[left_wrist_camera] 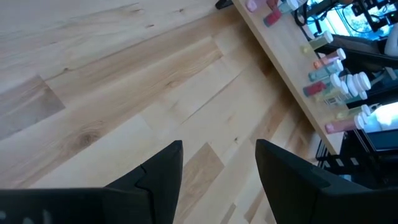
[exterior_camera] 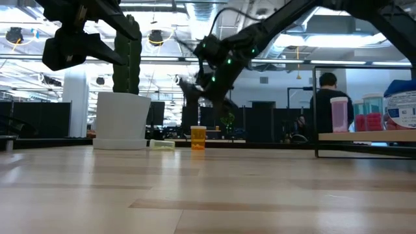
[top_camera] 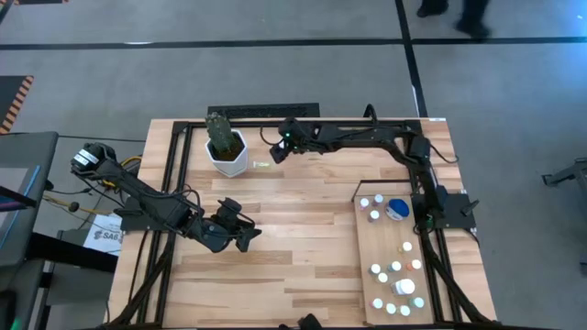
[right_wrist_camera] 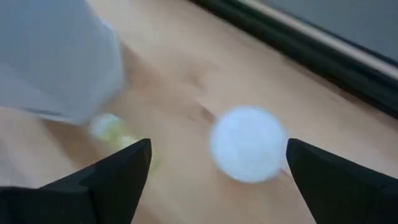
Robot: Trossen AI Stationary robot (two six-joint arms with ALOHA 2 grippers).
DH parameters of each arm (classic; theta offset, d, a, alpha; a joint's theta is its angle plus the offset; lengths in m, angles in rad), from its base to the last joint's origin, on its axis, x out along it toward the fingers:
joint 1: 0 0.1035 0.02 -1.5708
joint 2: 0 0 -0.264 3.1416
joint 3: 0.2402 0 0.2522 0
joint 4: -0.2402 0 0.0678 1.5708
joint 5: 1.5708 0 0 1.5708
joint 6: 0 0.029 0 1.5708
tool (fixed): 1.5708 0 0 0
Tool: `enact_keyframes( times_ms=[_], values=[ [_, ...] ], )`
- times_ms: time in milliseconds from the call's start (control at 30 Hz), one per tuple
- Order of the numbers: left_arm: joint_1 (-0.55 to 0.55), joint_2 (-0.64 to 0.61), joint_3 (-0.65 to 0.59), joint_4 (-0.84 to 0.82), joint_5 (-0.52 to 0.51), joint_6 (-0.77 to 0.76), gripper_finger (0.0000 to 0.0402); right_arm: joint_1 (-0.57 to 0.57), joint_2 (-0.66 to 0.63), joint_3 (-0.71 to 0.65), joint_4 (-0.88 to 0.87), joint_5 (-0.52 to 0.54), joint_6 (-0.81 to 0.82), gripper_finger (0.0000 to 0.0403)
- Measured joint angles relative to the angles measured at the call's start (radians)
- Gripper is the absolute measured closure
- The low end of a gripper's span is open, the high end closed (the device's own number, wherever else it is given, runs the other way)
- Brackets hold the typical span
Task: Pick and place medicine bottles onto shelf by color
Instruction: Put the orange pill bottle on the shelf
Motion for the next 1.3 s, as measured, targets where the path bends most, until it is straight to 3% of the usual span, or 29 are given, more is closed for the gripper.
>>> enact_keyframes(
  times_ms=[467,733,1133,1300],
  values=[
    [0.0,0.0,0.0,-0.008,0.001,0.0,0.0214,-0.045,0.036,0.024,-0.017,0.028,-0.043,0.0005],
    [0.0,0.0,0.0,-0.007,0.002,0.0,0.0214,-0.044,0.036,0.024,-0.027,0.027,-0.171,0.001],
    [0.0,0.0,0.0,-0.007,0.002,0.0,0.0214,-0.094,0.103,0.055,-0.054,-0.153,-0.268,0.0004],
    [0.0,0.0,0.0,-0.008,0.001,0.0,0.0214,-0.096,0.118,0.128,-0.095,-0.155,-0.301,0.0004]
  ],
)
